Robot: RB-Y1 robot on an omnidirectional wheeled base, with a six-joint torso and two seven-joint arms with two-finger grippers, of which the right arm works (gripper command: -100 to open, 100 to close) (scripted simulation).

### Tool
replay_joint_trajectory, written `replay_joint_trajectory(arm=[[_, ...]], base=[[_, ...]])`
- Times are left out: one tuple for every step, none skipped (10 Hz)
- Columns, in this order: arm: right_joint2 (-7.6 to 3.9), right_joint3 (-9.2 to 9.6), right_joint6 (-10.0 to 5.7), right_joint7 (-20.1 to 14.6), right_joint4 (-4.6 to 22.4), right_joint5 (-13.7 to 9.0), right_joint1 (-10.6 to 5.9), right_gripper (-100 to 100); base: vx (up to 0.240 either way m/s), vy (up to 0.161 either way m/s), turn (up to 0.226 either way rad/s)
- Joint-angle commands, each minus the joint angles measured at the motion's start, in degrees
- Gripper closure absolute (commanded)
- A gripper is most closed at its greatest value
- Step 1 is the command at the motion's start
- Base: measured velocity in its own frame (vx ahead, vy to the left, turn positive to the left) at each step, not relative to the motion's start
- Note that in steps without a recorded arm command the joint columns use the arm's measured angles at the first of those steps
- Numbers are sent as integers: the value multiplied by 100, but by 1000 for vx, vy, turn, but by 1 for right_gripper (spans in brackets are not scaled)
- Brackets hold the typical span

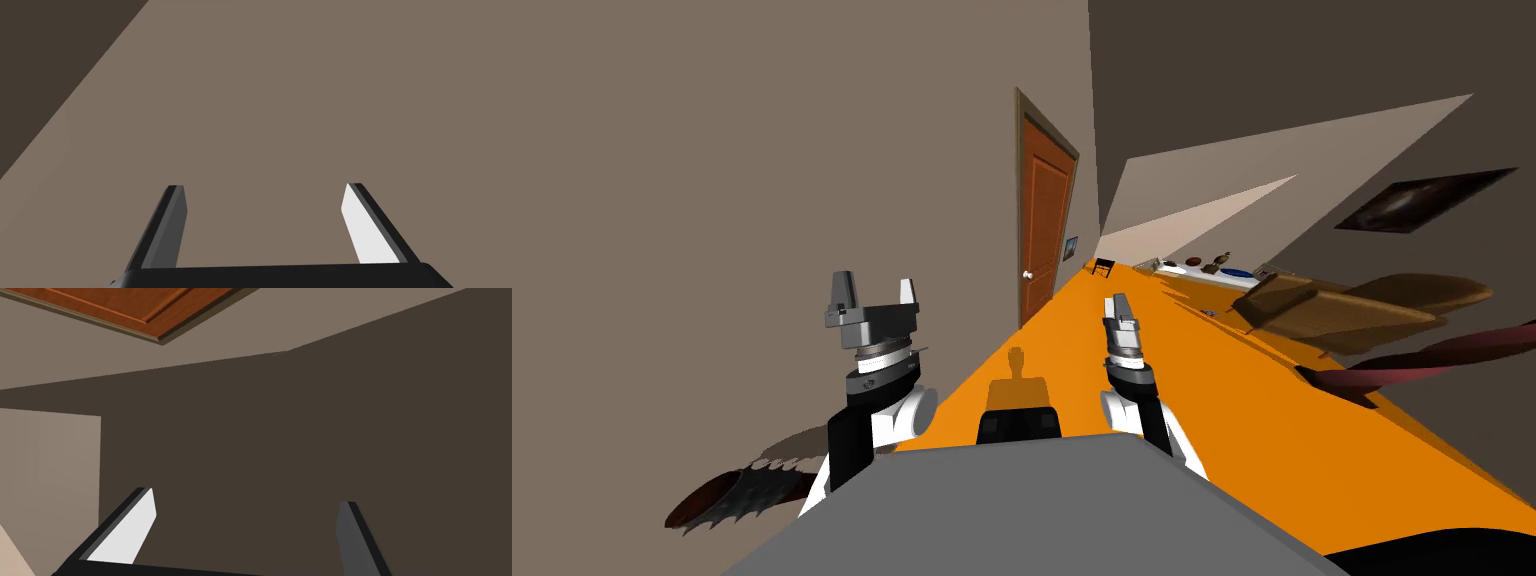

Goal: Pull the door open

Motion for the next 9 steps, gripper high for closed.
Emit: replay_joint_trajectory(arm=[[-54, -38, -99, 132, 176, 95, -11, -100], [-82, -59, -141, 194, 254, 144, -5, -100], [-123, -89, -203, 286, 370, 218, 3, -100], [-162, -120, -267, 382, 490, 295, 12, -100], [-185, -144, -315, 454, 581, 352, 19, -100], [-218, -179, -388, 561, 716, 438, 29, -100], [-241, -203, -436, 633, 807, 496, 36, -100], [-263, -226, -484, 705, 897, 553, 42, -100], [-291, -264, -562, 820, 1042, 645, 53, -100]], base=[[66, -99, 141], [55, -82, 117], [48, -78, 186], [56, -104, 182], [62, -120, 116], [69, -128, 185], [74, -117, 162], [72, -102, 122], [62, -111, 206]])
